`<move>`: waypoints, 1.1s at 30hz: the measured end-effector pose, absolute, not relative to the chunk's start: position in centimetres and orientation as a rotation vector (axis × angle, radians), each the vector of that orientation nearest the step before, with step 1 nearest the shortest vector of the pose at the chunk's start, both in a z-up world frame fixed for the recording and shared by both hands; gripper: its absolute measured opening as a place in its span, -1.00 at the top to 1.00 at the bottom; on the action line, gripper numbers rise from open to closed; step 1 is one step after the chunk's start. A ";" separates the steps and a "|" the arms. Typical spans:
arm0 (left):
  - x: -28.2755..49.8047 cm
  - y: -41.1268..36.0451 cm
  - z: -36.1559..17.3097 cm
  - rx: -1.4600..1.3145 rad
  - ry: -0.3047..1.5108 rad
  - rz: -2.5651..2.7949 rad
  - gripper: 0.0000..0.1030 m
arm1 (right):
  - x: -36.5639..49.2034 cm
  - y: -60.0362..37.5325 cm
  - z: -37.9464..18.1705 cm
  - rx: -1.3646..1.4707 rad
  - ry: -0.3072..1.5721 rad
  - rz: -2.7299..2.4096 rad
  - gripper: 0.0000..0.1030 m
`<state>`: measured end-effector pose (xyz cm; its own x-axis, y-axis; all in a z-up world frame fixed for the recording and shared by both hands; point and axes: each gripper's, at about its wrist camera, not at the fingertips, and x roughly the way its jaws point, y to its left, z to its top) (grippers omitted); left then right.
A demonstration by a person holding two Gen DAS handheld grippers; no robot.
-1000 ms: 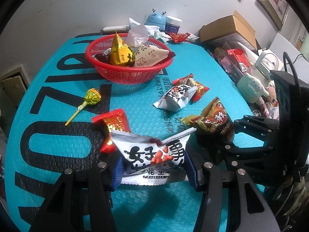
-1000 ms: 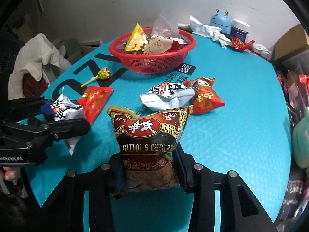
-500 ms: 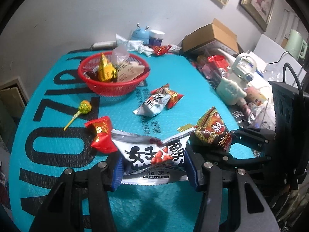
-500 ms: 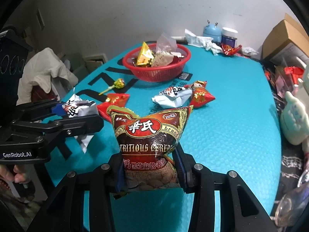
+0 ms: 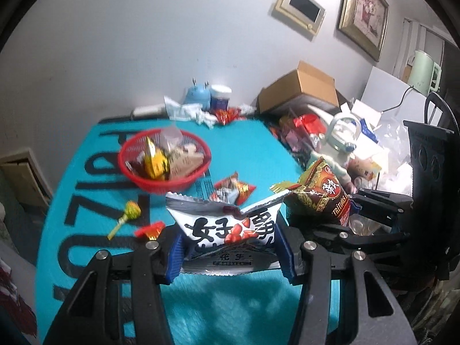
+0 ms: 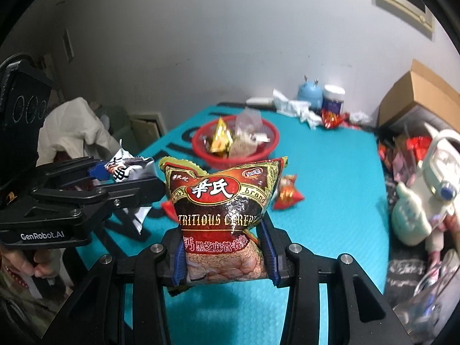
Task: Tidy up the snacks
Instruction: 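Carry the cereal bag and white wrapper with both tools over the red basket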
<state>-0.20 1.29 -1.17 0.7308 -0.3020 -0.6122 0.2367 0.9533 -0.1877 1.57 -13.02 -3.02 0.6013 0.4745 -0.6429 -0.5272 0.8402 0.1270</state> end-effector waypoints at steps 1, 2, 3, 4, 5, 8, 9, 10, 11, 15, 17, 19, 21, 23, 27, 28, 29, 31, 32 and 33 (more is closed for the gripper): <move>0.0 1.4 -0.7 -0.096 0.680 -0.295 -0.02 | 1.7 -12.9 -2.7 -0.079 0.716 0.579 0.18; 0.3 1.6 -0.2 -0.093 0.665 -0.292 -0.02 | 2.1 -12.8 -2.2 -0.080 0.706 0.576 0.18; 0.5 1.7 0.2 -0.089 0.654 -0.289 -0.02 | 2.4 -12.8 -1.9 -0.083 0.700 0.574 0.18; 0.7 1.8 0.6 -0.084 0.643 -0.285 -0.02 | 2.7 -12.7 -1.6 -0.085 0.694 0.570 0.18; 1.1 2.0 1.0 -0.079 0.632 -0.280 -0.02 | 3.1 -12.6 -1.3 -0.087 0.688 0.566 0.18; 2.3 2.6 2.2 -0.077 0.606 -0.281 -0.02 | 4.6 -12.1 -0.4 -0.092 0.671 0.563 0.18; 2.7 2.6 2.6 -0.073 0.598 -0.278 -0.02 | 5.0 -12.0 -0.1 -0.092 0.668 0.565 0.18; 3.3 2.8 2.9 -0.068 0.587 -0.272 -0.02 | 5.6 -11.8 0.1 -0.092 0.665 0.565 0.18; 3.8 3.0 3.2 -0.063 0.580 -0.267 -0.02 | 6.1 -11.7 0.3 -0.093 0.663 0.565 0.18; 6.0 3.9 3.8 -0.049 0.559 -0.254 -0.02 | 8.7 -10.8 0.9 -0.100 0.653 0.565 0.18; 7.3 4.4 3.9 -0.048 0.557 -0.247 -0.02 | 10.0 -10.3 1.2 -0.104 0.648 0.562 0.18; 8.4 4.7 3.9 -0.046 0.556 -0.242 -0.02 | 11.2 -9.9 1.2 -0.108 0.647 0.566 0.18; 9.6 5.1 3.7 -0.046 0.561 -0.240 -0.02 | 12.6 -9.4 1.0 -0.108 0.651 0.565 0.18; 11.2 5.7 3.4 -0.047 0.566 -0.235 -0.02 | 13.8 -8.9 0.9 -0.109 0.654 0.562 0.18; 13.7 6.6 2.9 -0.045 0.570 -0.223 -0.02 | 15.9 -7.7 0.5 -0.114 0.652 0.566 0.18; 14.2 6.8 2.7 -0.046 0.570 -0.222 -0.02 | 16.4 -7.5 0.4 -0.114 0.651 0.567 0.18; 14.8 7.0 2.6 -0.046 0.572 -0.220 -0.02 | 16.9 -7.3 0.3 -0.114 0.652 0.568 0.18; 16.0 7.3 2.1 -0.047 0.576 -0.212 -0.02 | 18.1 -6.9 -0.1 -0.110 0.655 0.574 0.18; 16.5 7.5 1.9 -0.047 0.579 -0.208 -0.02 | 18.6 -6.8 -0.2 -0.108 0.656 0.575 0.18; 17.0 7.6 1.6 -0.048 0.582 -0.203 -0.02 | 19.2 -6.5 -0.5 -0.106 0.660 0.577 0.18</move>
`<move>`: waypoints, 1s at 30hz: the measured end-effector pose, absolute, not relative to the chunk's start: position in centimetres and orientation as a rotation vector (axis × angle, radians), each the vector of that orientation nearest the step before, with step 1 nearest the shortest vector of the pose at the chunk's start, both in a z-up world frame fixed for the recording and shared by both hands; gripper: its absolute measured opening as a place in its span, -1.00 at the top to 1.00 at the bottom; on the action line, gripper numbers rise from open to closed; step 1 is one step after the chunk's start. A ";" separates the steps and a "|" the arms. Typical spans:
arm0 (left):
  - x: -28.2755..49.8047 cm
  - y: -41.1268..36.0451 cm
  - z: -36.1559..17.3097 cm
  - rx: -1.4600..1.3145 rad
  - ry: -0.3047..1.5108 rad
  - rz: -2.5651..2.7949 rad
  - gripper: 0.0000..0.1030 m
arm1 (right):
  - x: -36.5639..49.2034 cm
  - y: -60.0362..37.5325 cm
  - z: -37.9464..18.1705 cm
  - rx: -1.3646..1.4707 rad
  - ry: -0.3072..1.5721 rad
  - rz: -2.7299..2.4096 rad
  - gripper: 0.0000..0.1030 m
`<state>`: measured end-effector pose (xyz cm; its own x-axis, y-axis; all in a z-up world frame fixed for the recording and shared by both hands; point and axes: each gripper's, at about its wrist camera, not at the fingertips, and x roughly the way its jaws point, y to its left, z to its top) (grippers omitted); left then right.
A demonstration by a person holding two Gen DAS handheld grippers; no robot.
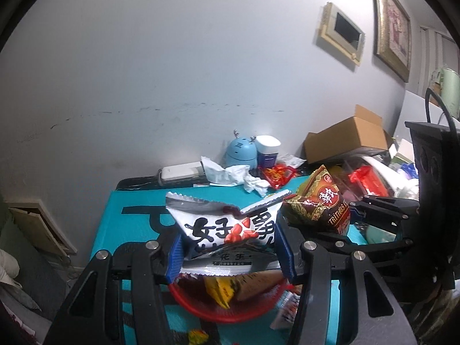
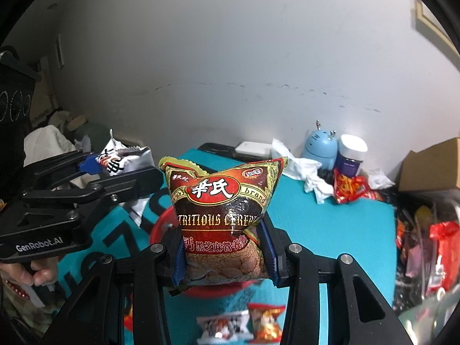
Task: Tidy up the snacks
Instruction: 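Carry the cereal bag and white wrapper with both tools over the red basket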
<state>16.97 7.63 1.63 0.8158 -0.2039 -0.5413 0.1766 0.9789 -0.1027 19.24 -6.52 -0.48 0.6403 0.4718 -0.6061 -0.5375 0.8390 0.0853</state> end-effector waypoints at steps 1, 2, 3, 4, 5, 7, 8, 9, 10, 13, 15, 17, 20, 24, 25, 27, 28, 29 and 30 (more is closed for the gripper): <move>17.4 7.8 1.3 -0.049 0.588 -0.199 -0.02 | 19.6 -6.4 -0.7 -0.106 0.659 0.579 0.18; 17.9 7.9 0.9 -0.051 0.595 -0.194 -0.02 | 20.1 -6.3 -1.0 -0.106 0.661 0.582 0.18; 18.4 8.0 0.5 -0.051 0.602 -0.192 -0.02 | 20.5 -6.1 -1.4 -0.106 0.664 0.584 0.18; 19.0 8.1 -0.1 -0.054 0.614 -0.191 -0.02 | 20.8 -6.0 -1.6 -0.105 0.664 0.584 0.18; 19.4 8.2 -0.6 -0.056 0.625 -0.190 -0.02 | 21.1 -5.9 -2.1 -0.101 0.664 0.585 0.18; 20.4 8.5 -1.7 -0.066 0.651 -0.190 -0.02 | 21.7 -5.8 -2.9 -0.096 0.679 0.583 0.18; 20.7 8.6 -2.2 -0.070 0.662 -0.190 -0.02 | 22.0 -5.8 -3.5 -0.089 0.690 0.583 0.18; 21.0 8.7 -2.6 -0.072 0.671 -0.187 -0.02 | 22.3 -5.9 -3.9 -0.083 0.699 0.583 0.18; 21.3 8.8 -3.2 -0.072 0.679 -0.183 -0.02 | 22.6 -6.0 -4.2 -0.079 0.706 0.582 0.18; 22.0 8.8 -4.3 -0.064 0.700 -0.177 -0.02 | 23.2 -6.1 -5.3 -0.069 0.727 0.583 0.18; 22.5 9.0 -5.1 -0.069 0.720 -0.176 -0.02 | 23.5 -6.0 -6.0 -0.072 0.743 0.582 0.18; 23.0 9.1 -6.0 -0.080 0.747 -0.185 -0.02 | 23.9 -6.0 -6.6 -0.068 0.761 0.582 0.18; 23.4 9.1 -7.1 -0.077 0.780 -0.183 -0.02 | 24.4 -5.7 -7.7 -0.065 0.797 0.583 0.18; 23.5 9.2 -7.2 -0.066 0.784 -0.175 -0.02 | 24.8 -5.7 -8.5 -0.028 0.820 0.607 0.18; 23.6 9.3 -7.2 -0.068 0.788 -0.173 -0.02 | 24.9 -5.7 -8.6 -0.020 0.823 0.612 0.18; 23.7 9.3 -7.3 -0.064 0.792 -0.162 -0.02 | 24.9 -5.6 -8.9 -0.008 0.835 0.621 0.18; 23.8 9.5 -7.4 -0.067 0.794 -0.158 -0.02 | 25.0 -5.5 -9.1 -0.004 0.842 0.625 0.18; 23.9 9.6 -7.6 -0.070 0.799 -0.153 -0.02 | 25.0 -5.3 -9.3 0.001 0.847 0.631 0.18; 24.0 9.7 -7.7 -0.070 0.804 -0.147 -0.02 | 25.0 -5.1 -9.6 0.002 0.848 0.634 0.18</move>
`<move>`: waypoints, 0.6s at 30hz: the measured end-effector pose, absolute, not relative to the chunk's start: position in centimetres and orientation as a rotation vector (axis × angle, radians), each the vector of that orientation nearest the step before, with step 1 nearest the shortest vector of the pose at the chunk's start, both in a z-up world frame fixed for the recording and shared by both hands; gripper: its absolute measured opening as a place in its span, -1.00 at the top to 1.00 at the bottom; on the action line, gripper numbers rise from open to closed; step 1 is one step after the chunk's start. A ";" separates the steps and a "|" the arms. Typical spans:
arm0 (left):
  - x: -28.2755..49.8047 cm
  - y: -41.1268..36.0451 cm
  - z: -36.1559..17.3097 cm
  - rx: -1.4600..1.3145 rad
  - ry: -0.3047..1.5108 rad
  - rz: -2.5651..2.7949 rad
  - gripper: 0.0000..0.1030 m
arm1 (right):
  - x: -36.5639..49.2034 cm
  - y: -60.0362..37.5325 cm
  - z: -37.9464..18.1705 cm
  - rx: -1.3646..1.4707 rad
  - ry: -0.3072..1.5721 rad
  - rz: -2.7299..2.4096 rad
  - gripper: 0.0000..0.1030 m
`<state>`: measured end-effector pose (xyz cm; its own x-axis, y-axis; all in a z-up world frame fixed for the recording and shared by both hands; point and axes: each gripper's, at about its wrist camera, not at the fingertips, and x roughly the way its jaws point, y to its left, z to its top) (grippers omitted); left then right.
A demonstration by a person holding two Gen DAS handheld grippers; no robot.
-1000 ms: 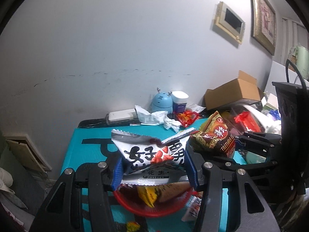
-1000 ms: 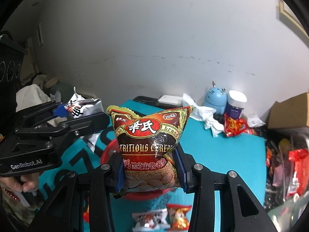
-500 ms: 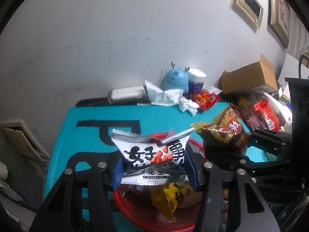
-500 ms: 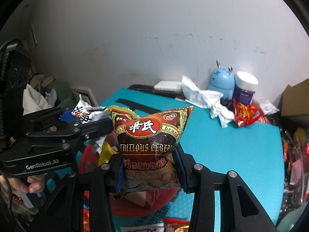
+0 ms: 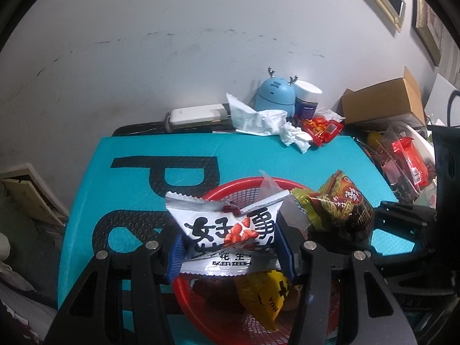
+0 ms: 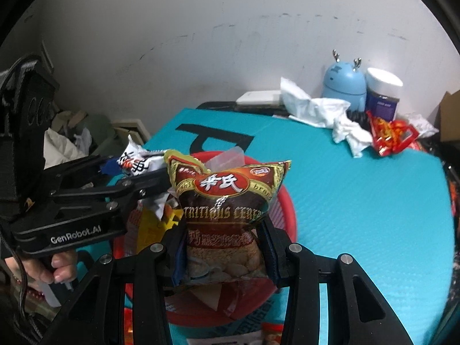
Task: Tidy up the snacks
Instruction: 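Carry the cereal bag and white wrapper with both tools over the red basket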
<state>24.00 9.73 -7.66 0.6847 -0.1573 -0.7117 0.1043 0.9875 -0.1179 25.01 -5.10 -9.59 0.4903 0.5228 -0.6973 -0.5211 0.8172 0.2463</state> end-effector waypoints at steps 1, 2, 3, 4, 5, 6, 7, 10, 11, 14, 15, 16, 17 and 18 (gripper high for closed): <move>24.1 9.9 -7.8 -0.069 0.808 -0.141 -0.02 | 25.0 -5.0 -9.7 0.001 0.848 0.636 0.18; 24.2 10.0 -8.0 -0.070 0.815 -0.137 -0.02 | 24.9 -4.8 -9.8 0.000 0.848 0.638 0.18; 24.3 10.0 -8.1 -0.071 0.820 -0.132 -0.02 | 24.9 -4.7 -9.9 -0.004 0.846 0.643 0.18; 24.5 10.1 -8.3 -0.070 0.822 -0.130 -0.02 | 24.9 -4.6 -10.0 -0.009 0.843 0.644 0.18; 24.5 10.0 -8.4 -0.066 0.829 -0.130 -0.02 | 24.9 -4.5 -10.0 -0.014 0.842 0.644 0.17; 24.6 10.0 -8.5 -0.063 0.834 -0.130 -0.02 | 24.9 -4.5 -10.0 -0.018 0.843 0.645 0.17; 24.6 9.9 -8.7 -0.060 0.838 -0.129 -0.02 | 24.8 -4.5 -9.9 -0.026 0.845 0.647 0.14; 24.8 9.7 -9.0 -0.041 0.854 -0.131 -0.02 | 24.7 -4.4 -9.5 -0.051 0.856 0.646 -0.02; 24.8 9.7 -9.1 -0.038 0.856 -0.132 -0.02 | 24.6 -4.4 -9.4 -0.059 0.860 0.645 -0.16; 24.6 9.5 -9.1 -0.032 0.854 -0.143 -0.03 | 24.2 -4.3 -9.1 -0.089 0.865 0.643 -0.34; 24.6 9.5 -9.2 -0.023 0.855 -0.143 -0.03 | 24.2 -4.3 -9.0 -0.094 0.866 0.640 -0.43; 24.6 9.4 -9.2 -0.011 0.859 -0.143 -0.03 | 24.1 -4.4 -8.9 -0.097 0.869 0.635 -0.47; 24.6 9.3 -9.1 -0.005 0.861 -0.143 -0.03 | 24.0 -4.4 -8.9 -0.096 0.869 0.633 -0.50; 24.6 9.3 -9.1 -0.003 0.864 -0.143 -0.03 | 23.9 -4.6 -8.8 -0.093 0.867 0.632 -0.50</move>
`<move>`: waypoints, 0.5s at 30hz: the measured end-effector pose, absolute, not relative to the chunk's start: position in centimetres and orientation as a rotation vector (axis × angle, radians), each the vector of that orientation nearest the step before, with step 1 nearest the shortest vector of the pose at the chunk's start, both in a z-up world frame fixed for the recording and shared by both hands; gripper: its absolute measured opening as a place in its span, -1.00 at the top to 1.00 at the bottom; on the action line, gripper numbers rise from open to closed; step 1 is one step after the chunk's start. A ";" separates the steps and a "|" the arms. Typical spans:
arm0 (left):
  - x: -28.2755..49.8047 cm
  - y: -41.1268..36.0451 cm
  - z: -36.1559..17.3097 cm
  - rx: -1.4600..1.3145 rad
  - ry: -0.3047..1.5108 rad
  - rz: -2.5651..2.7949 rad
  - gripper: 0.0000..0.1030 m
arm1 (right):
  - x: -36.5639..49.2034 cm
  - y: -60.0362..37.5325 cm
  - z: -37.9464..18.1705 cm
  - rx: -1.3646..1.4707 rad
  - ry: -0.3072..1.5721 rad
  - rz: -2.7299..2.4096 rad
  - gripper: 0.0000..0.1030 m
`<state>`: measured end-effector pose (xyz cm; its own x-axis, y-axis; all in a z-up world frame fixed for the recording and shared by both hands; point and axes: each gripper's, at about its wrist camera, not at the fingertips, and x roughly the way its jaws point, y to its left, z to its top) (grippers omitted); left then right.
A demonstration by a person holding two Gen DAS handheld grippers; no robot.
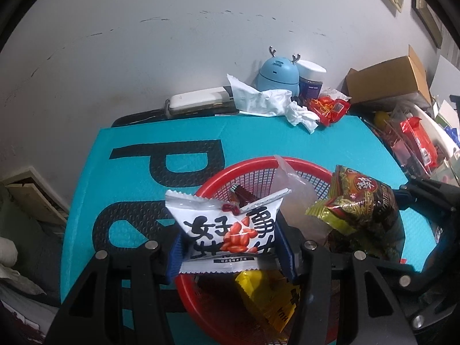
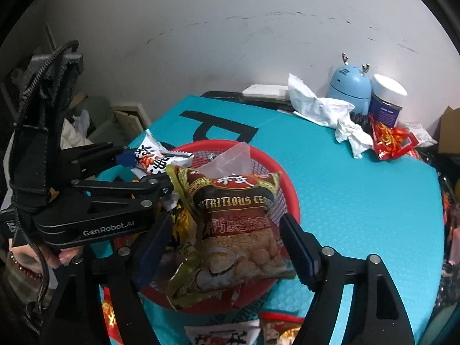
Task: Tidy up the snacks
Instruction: 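Carry the cereal bag and white wrapper with both tools over the red basket, then open both tools, dropping the cereal bag and white wrapper into the basket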
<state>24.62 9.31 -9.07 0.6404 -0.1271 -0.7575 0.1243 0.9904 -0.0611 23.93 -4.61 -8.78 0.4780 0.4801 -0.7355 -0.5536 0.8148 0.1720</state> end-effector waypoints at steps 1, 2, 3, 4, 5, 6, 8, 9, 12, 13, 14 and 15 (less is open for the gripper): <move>24.6 9.3 -9.0 -0.004 0.868 -0.144 -0.03 | 23.9 -4.7 -8.7 -0.093 0.866 0.630 -0.50; 24.7 9.3 -9.0 -0.009 0.872 -0.147 -0.03 | 23.8 -4.9 -8.6 -0.093 0.867 0.627 -0.52; 24.7 9.4 -8.9 -0.017 0.876 -0.152 -0.03 | 23.7 -5.1 -8.4 -0.091 0.866 0.619 -0.53; 24.7 9.5 -8.8 -0.030 0.882 -0.159 -0.03 | 23.7 -5.2 -8.3 -0.088 0.865 0.616 -0.53; 24.7 9.6 -8.8 -0.046 0.890 -0.165 -0.03 | 23.6 -5.5 -8.1 -0.083 0.861 0.615 -0.53; 24.6 9.7 -8.8 -0.056 0.896 -0.171 -0.03 | 23.4 -5.8 -7.9 -0.076 0.857 0.617 -0.53; 24.4 9.7 -8.6 -0.065 0.902 -0.175 -0.04 | 23.2 -6.1 -7.5 -0.064 0.848 0.622 -0.53; 24.2 9.7 -8.6 -0.064 0.901 -0.172 -0.04 | 23.0 -6.3 -7.4 -0.061 0.843 0.623 -0.53; 23.4 9.6 -8.2 -0.060 0.893 -0.170 -0.04 | 22.4 -6.6 -7.0 -0.070 0.828 0.614 -0.49; 23.1 9.6 -7.9 -0.062 0.886 -0.176 -0.04 | 22.3 -6.6 -6.9 -0.071 0.824 0.612 -0.43; 22.8 9.6 -7.8 -0.064 0.882 -0.183 -0.04 | 22.2 -6.6 -6.9 -0.072 0.822 0.611 -0.23; 22.5 9.5 -7.6 -0.067 0.880 -0.192 -0.04 | 22.1 -6.6 -7.0 -0.071 0.823 0.612 -0.01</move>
<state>22.53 9.49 -7.61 0.6215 -0.1943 -0.7590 0.1393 0.9807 -0.1370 22.14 -6.64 -6.95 0.5187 0.4827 -0.7057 -0.5365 0.8264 0.1710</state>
